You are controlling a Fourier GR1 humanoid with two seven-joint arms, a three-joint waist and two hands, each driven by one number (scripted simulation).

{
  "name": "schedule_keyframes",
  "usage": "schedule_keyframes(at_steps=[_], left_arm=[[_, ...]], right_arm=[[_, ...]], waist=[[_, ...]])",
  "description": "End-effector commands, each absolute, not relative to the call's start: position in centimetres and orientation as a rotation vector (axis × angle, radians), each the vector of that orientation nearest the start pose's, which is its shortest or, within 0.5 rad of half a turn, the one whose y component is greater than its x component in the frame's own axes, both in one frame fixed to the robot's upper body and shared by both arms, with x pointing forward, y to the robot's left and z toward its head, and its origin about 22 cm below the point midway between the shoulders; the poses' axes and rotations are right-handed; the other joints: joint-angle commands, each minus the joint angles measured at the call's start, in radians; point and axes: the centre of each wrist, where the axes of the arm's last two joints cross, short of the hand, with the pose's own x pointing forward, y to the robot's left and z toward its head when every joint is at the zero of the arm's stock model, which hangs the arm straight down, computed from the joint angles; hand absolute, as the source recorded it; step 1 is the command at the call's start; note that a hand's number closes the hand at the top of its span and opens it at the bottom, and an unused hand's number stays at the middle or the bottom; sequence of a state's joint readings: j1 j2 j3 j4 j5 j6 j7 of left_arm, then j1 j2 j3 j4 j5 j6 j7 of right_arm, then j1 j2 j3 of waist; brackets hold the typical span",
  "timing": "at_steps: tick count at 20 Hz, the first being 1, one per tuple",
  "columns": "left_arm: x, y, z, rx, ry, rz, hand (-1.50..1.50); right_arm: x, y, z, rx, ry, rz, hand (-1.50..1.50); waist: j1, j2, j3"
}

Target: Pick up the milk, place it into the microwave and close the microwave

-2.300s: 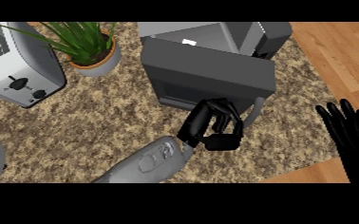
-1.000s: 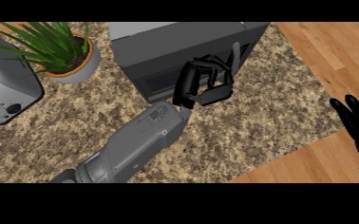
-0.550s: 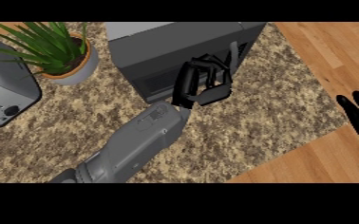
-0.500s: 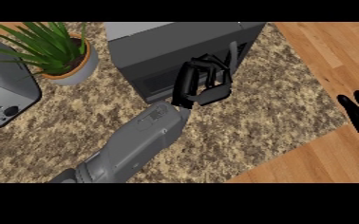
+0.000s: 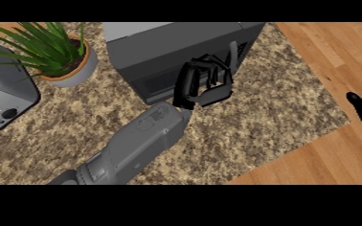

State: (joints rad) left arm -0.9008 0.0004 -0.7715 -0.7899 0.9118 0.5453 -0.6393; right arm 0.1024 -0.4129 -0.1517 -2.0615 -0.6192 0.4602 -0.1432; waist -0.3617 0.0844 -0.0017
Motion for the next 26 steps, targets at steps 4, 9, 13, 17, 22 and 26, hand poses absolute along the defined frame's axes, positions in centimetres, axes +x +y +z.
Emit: schedule_keyframes(at_steps=[4, 9, 13, 17, 22, 26], left_arm=[[36.2, 1.4, 4.3, -0.286, -1.879, -0.060, 1.50], [36.4, 1.4, 4.3, -0.281, -1.882, -0.059, 1.50], [36.4, 1.4, 4.1, -0.284, -1.886, -0.059, 1.50], [36.3, 1.2, 4.1, -0.295, -1.897, -0.068, 1.50], [36.5, 1.2, 4.3, -0.291, -1.893, -0.060, 1.50], [36.6, 1.3, 4.2, -0.294, -1.895, -0.038, 1.50]], right_arm=[[19.9, -32.0, 14.3, 0.511, -2.110, 0.365, -1.50], [19.8, -31.8, 14.8, 0.559, -2.110, 0.371, -1.50], [19.9, -31.5, 15.1, 0.617, -2.097, 0.405, -1.50], [19.9, -31.6, 15.4, 0.640, -2.070, 0.448, -1.50], [20.0, -31.9, 15.6, 0.664, -2.066, 0.429, -1.50], [20.0, -32.1, 15.6, 0.671, -2.065, 0.424, -1.50]], waist=[[-0.012, 0.016, 0.000], [-0.008, 0.010, 0.000], [-0.011, 0.015, 0.000], [-0.015, 0.016, 0.001], [-0.012, 0.015, 0.001], [-0.018, 0.019, 0.001]])
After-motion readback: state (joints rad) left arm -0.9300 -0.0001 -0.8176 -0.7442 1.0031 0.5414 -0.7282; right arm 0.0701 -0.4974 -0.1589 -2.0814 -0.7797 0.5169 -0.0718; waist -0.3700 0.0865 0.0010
